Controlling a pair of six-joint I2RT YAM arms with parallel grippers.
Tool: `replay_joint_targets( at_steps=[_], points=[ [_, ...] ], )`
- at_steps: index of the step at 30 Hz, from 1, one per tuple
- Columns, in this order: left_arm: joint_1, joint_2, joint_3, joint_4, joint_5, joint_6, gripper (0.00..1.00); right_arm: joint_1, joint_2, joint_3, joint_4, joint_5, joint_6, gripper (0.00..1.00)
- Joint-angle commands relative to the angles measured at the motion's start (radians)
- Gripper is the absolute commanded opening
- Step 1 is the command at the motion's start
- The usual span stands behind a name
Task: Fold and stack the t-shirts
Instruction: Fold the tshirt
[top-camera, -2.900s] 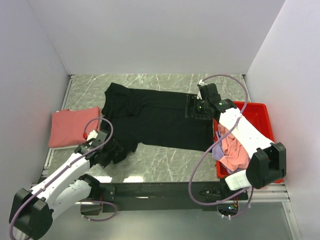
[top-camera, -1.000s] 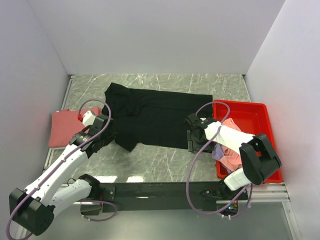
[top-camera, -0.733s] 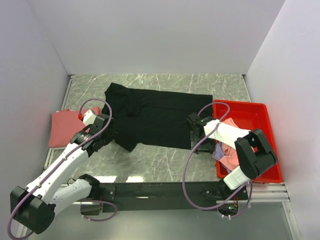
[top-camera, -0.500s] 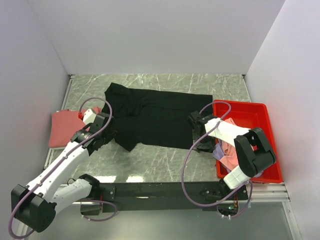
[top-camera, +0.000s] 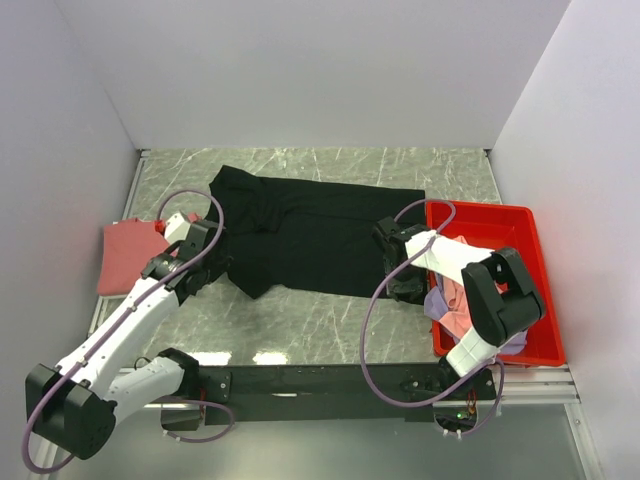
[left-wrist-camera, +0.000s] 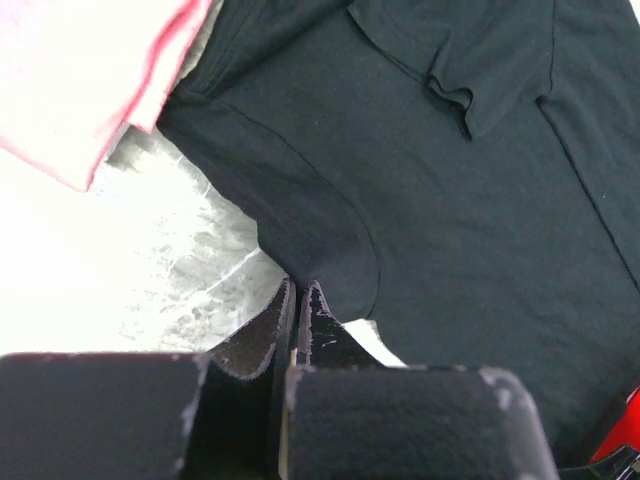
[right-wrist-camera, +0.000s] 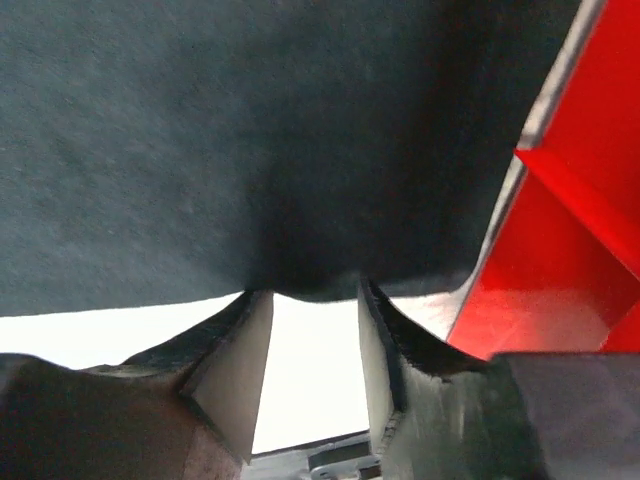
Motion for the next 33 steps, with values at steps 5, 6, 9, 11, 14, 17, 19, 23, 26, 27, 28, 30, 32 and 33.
replay_joint_targets(
  at_steps=[5, 6, 9, 11, 14, 17, 19, 23, 26, 27, 28, 30, 32, 33],
  points=[
    [0.029, 0.024, 0.055, 0.03, -0.02, 0.038, 0.0, -0.008, 0.028, 0.04, 0.048, -0.001, -0.025, 0.21],
    [0.031, 0.025, 0.057, 0.03, -0.023, 0.038, 0.0, -0.009, 0.025, 0.042, 0.048, 0.002, -0.025, 0.17],
    [0.041, 0.022, 0.054, 0.044, -0.016, 0.042, 0.0, -0.008, 0.014, 0.045, 0.039, 0.016, -0.024, 0.1],
    [0.043, 0.021, 0.052, 0.053, -0.005, 0.048, 0.0, -0.009, 0.007, 0.048, 0.029, 0.039, -0.019, 0.06],
    [0.046, 0.022, 0.058, 0.074, 0.007, 0.059, 0.0, -0.008, -0.01, 0.059, 0.02, 0.039, -0.019, 0.0],
    [0.049, 0.041, 0.081, 0.088, 0.012, 0.073, 0.0, -0.008, -0.021, 0.088, 0.002, 0.05, -0.025, 0.0],
    [0.054, 0.062, 0.104, 0.1, 0.012, 0.081, 0.0, -0.008, -0.026, 0.106, -0.021, 0.056, -0.031, 0.0],
    [0.063, 0.102, 0.152, 0.126, 0.012, 0.113, 0.0, -0.008, -0.032, 0.161, -0.044, 0.062, -0.045, 0.0],
    [0.077, 0.14, 0.195, 0.16, 0.018, 0.143, 0.0, -0.008, -0.026, 0.21, -0.063, 0.065, -0.062, 0.0],
    [0.084, 0.162, 0.217, 0.171, 0.021, 0.153, 0.0, -0.008, -0.017, 0.223, -0.064, 0.068, -0.072, 0.0],
    [0.084, 0.173, 0.228, 0.185, 0.021, 0.163, 0.0, -0.011, -0.01, 0.249, -0.066, 0.07, -0.079, 0.0],
    [0.098, 0.199, 0.263, 0.223, 0.035, 0.191, 0.0, -0.015, 0.011, 0.279, -0.078, 0.077, -0.082, 0.0],
    [0.11, 0.246, 0.306, 0.244, 0.042, 0.208, 0.0, -0.021, 0.025, 0.319, -0.084, 0.074, -0.092, 0.0],
    [0.126, 0.28, 0.322, 0.251, 0.049, 0.212, 0.0, -0.031, 0.04, 0.333, -0.084, 0.073, -0.093, 0.0]
  ],
)
